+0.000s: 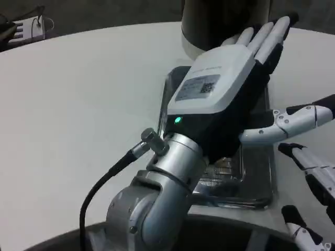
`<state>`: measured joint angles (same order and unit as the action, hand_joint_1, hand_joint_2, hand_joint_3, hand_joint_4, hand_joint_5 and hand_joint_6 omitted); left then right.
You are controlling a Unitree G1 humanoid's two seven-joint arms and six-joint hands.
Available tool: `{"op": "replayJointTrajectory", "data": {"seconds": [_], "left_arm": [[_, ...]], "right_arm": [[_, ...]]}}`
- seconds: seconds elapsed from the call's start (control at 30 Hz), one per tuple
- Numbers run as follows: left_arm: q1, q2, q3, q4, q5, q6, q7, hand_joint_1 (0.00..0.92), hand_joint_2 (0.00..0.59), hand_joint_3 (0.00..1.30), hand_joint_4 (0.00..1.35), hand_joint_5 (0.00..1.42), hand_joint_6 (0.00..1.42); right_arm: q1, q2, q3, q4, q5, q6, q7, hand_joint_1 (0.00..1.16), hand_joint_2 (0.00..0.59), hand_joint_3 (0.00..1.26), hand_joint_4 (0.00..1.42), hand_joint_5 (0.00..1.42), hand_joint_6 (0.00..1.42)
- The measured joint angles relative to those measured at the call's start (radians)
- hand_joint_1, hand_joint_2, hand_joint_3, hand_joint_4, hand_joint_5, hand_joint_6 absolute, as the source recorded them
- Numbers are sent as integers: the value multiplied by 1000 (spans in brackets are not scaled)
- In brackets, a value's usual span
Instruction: Grasp the cup under the faucet to collect the drink, then remove the cup.
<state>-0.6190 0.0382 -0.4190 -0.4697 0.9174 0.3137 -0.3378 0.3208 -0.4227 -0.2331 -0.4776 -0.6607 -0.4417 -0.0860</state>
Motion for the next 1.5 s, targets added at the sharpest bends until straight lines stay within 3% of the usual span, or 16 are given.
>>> {"op": "replayJointTrajectory", "data": {"seconds": [0.3,0.7,1.1,1.5], "left_arm": [[10,0,0,-16,3,3,-4,0,142,0,0,0,0],[16,-3,0,-29,30,8,-20,0,139,0,0,0,0],[23,-6,8,-40,32,12,-29,0,139,0,0,0,0],[40,-7,18,-61,33,12,-28,0,142,0,0,0,0]], "right_arm": [[-50,21,39,1,57,55,48,278,412,57,65,123,250],[-100,30,80,14,57,101,59,302,394,47,64,120,250],[-113,30,89,39,57,106,59,303,389,45,63,120,250],[-183,30,122,73,59,157,69,304,389,35,52,109,233]]}}
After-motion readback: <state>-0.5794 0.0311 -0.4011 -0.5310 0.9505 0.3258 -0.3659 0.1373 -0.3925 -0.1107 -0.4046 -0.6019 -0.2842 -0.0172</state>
